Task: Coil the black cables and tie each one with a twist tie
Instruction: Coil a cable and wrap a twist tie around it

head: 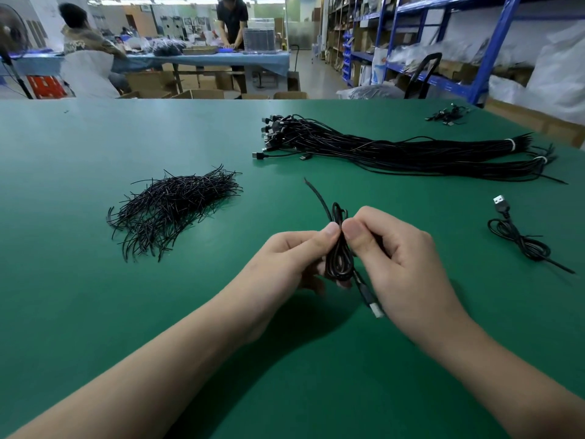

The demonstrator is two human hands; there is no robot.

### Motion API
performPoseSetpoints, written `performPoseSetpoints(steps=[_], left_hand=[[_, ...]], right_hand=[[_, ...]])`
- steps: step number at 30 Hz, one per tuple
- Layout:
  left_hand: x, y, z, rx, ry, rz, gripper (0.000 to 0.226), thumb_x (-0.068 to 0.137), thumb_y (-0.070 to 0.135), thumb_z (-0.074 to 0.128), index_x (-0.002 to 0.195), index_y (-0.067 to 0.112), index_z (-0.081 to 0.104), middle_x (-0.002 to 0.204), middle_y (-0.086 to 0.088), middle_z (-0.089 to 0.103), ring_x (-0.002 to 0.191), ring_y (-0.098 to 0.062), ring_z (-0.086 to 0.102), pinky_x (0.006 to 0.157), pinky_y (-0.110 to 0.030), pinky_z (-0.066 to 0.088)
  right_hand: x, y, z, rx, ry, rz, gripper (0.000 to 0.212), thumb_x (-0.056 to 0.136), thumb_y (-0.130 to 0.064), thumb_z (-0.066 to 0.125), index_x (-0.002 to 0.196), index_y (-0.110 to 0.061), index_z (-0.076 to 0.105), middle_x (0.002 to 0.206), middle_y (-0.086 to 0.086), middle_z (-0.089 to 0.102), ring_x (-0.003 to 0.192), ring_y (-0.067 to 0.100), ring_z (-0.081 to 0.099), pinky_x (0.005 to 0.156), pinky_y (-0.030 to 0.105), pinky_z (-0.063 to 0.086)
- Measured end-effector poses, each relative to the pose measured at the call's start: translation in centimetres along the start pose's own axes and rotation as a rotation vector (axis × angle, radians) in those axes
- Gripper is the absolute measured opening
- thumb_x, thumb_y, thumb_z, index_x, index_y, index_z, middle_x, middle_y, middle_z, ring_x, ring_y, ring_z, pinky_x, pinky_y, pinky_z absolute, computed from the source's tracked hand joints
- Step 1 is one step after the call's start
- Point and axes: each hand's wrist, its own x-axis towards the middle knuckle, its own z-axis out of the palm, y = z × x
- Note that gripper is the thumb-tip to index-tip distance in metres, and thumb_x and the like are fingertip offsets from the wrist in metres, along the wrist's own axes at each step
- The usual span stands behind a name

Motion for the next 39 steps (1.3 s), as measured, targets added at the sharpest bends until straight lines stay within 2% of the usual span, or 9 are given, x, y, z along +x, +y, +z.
performPoseSetpoints(steps=[4,9,13,16,18,20,23,32,39], left_hand=[[0.2,-0.7,-0.4,0.448,0.277,0.314,0.010,0.098,0.018,0.064,0.108,0.020,0.063,0.097,0.007,0.069,0.087,-0.008,0.068,0.072,-0.025,0.049],[0.0,-0.3,-0.7,0.973,0.295,0.621,0.032,0.085,0.032,0.080,0.116,0.025,0.073,0.114,0.013,0.066,0.108,-0.007,0.063,0.088,-0.028,0.051],[-0.1,-0.3,-1.0,0.882,0.340,0.504,0.019,0.080,0.048,0.076,0.093,0.033,0.079,0.090,0.019,0.074,0.082,-0.001,0.066,0.071,-0.031,0.052],[0.0,-0.2,-0.7,0.742,0.319,0.380,0.022,0.084,0.055,0.066,0.077,0.035,0.074,0.076,0.020,0.070,0.056,-0.005,0.052,0.056,-0.030,0.047],[0.1,-0.2,-0.5,0.616,0.252,0.338,0.033,0.089,0.054,0.061,0.080,0.024,0.073,0.077,0.009,0.072,0.068,-0.019,0.063,0.066,-0.041,0.052],[0.2,-0.1,-0.3,0.449,0.189,0.304,0.036,0.095,0.046,0.059,0.081,0.015,0.072,0.076,0.003,0.072,0.072,-0.022,0.064,0.068,-0.038,0.051],[0.0,-0.1,0.1,0.246,0.131,0.211,0.043,0.096,0.045,0.055,0.085,0.007,0.070,0.073,0.001,0.065,0.070,-0.015,0.052,0.062,-0.029,0.039],[-0.2,0.4,-0.2,-0.137,-0.134,-0.126,0.019,0.074,0.048,0.069,0.075,0.029,0.069,0.063,0.006,0.059,0.056,-0.011,0.056,0.054,-0.024,0.034],[-0.1,-0.1,-0.3,0.144,0.169,0.076,0.037,0.097,0.047,0.060,0.072,0.021,0.070,0.069,0.002,0.071,0.064,-0.008,0.064,0.056,-0.022,0.041]], right_hand=[[0.2,0.6,0.1,0.199,0.011,0.271,0.046,0.105,-0.031,0.052,0.068,-0.012,0.034,0.063,-0.003,0.029,0.059,0.013,0.027,0.056,0.035,0.023],[-0.2,1.0,0.4,0.457,-0.090,0.522,0.038,0.105,-0.033,0.051,0.091,0.002,0.057,0.077,0.007,0.051,0.073,0.017,0.046,0.070,0.034,0.035],[-0.3,0.8,0.3,0.525,-0.144,0.512,0.035,0.106,-0.027,0.049,0.081,-0.001,0.048,0.061,-0.006,0.038,0.050,0.005,0.032,0.047,0.014,0.029],[-0.1,0.7,0.4,0.320,-0.105,0.376,0.034,0.106,-0.024,0.048,0.082,0.001,0.048,0.060,0.007,0.034,0.057,0.018,0.032,0.051,0.036,0.035],[-0.1,0.4,0.5,0.188,-0.068,0.256,0.037,0.106,-0.029,0.048,0.080,-0.004,0.054,0.066,0.014,0.047,0.064,0.029,0.041,0.064,0.049,0.044],[-0.2,0.0,0.4,0.135,-0.011,0.138,0.039,0.105,-0.032,0.048,0.071,-0.014,0.053,0.059,-0.004,0.050,0.059,0.020,0.042,0.058,0.036,0.041],[-0.3,-0.1,0.1,0.067,0.024,-0.006,0.041,0.103,-0.032,0.048,0.071,-0.008,0.050,0.059,0.003,0.043,0.056,0.018,0.036,0.051,0.031,0.032],[0.1,0.1,-1.3,-0.373,0.069,-0.454,0.031,0.102,-0.023,0.053,0.074,-0.013,0.062,0.064,-0.007,0.046,0.056,0.011,0.039,0.051,0.026,0.034],[0.1,0.7,-0.5,0.152,-0.140,0.178,0.063,0.094,-0.069,0.036,0.082,-0.010,0.054,0.063,0.004,0.039,0.058,0.014,0.034,0.054,0.037,0.029]])
